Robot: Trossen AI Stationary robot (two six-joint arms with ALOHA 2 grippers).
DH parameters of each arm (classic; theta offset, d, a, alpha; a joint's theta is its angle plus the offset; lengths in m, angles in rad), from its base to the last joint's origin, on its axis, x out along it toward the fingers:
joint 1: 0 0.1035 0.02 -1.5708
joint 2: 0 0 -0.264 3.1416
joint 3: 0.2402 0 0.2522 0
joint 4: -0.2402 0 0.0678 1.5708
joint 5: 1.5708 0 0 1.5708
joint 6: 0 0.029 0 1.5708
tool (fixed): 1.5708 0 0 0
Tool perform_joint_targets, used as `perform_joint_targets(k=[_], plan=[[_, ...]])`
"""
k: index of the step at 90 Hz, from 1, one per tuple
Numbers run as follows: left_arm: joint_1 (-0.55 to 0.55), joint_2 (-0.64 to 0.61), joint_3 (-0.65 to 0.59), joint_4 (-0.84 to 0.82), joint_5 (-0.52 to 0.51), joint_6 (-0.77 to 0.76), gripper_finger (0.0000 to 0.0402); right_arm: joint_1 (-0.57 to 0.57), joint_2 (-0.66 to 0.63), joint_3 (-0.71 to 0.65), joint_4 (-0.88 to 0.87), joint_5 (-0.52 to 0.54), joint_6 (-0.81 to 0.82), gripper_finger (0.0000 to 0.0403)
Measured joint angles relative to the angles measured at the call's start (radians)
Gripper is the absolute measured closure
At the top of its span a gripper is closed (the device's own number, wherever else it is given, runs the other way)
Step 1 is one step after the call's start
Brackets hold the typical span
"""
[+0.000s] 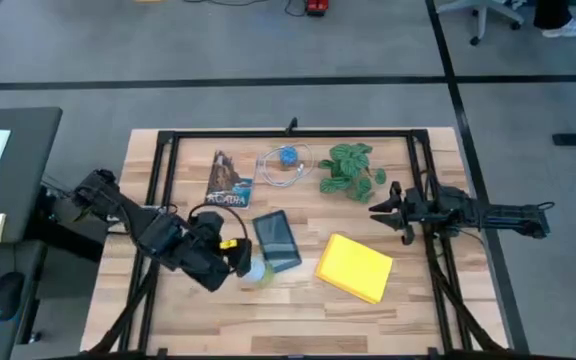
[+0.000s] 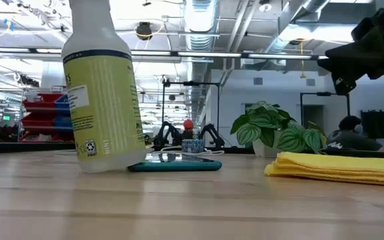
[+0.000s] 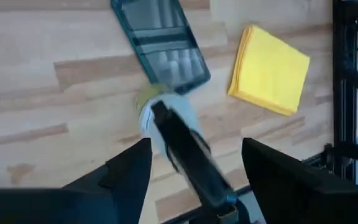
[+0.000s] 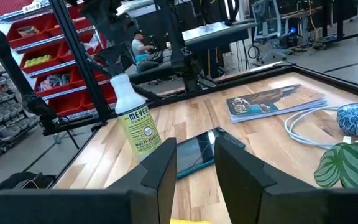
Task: Apply microfiber cloth
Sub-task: Spray the front of the blue tablet
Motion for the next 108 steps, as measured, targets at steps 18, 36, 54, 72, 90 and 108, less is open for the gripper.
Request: perform_joint_targets(k=[18, 36, 54, 72, 90, 108], plan=[[0.059, 0.007, 0.0, -0.002, 0.087, 0.077, 0.0173, 0.0, 0.0, 0.0, 0.0, 0.0, 0.0, 0.0305], [0.093, 0.034, 0.0, -0.003, 0.183, 0.11, 0.0173, 0.0, 0.0, 0.0, 0.0, 0.0, 0.0, 0.0305], [0.105, 0.042, 0.0, 0.006, 0.238, 0.117, 0.0173, 0.0, 0.0, 0.0, 0.0, 0.0, 0.0, 0.0305], [0.107, 0.042, 0.0, 0.003, 0.257, 0.125, 0.021, 0.0, 0.0, 0.0, 0.0, 0.0, 0.0, 0.0305], [0.107, 0.042, 0.0, 0.003, 0.263, 0.14, 0.0287, 0.0, 0.0, 0.0, 0.0, 0.0, 0.0, 0.0305], [0.107, 0.041, 0.0, 0.003, 0.276, 0.19, 0.0366, 0.0, 0.0, 0.0, 0.0, 0.0, 0.0, 0.0305]])
